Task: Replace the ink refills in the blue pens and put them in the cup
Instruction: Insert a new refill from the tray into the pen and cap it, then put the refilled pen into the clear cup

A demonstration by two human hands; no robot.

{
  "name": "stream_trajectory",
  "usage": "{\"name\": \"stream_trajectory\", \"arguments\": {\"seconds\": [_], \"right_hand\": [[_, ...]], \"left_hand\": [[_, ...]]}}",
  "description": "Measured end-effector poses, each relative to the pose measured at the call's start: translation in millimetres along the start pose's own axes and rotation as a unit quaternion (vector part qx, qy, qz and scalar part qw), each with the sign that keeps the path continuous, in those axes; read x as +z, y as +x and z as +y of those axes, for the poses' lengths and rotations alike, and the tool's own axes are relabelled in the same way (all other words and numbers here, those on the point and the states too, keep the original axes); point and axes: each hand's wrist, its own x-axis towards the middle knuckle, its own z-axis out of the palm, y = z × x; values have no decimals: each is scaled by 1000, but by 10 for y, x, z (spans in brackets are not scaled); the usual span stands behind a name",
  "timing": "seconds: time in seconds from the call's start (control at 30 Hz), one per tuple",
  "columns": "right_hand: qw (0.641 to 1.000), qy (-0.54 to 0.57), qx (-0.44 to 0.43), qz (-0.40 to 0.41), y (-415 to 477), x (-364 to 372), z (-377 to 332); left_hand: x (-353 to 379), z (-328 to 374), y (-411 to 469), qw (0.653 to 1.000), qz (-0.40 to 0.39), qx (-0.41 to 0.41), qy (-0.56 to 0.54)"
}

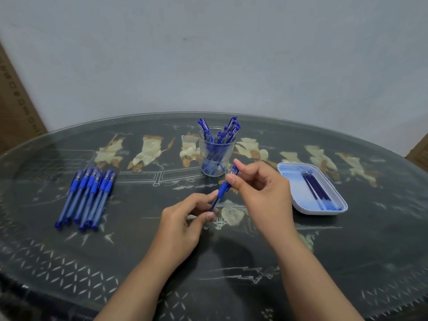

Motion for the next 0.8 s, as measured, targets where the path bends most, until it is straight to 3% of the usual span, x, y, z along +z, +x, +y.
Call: {"name": "stream_trajectory", "arguments": {"seconds": [0.17,0.3,0.4,0.53,0.8], "right_hand": [[999,-47,-24,10,-20,33,2],[996,-35,-49,68,111,-19,-194],[988,-33,-94,122,394,-111,-470],[971,-65,-175,149,809,-102,-806],[959,-168,-214,84,1297,258,-745]], "left_hand": [[4,-35,22,999,-3,-26,-19],[-85,-66,108,1000,-9,-29,-1],[-301,-227,126,986,-5,-26,162],[-457,-353,73,918,-13,-126,376],[-423,-349,75,899,-29,-146,412]]}}
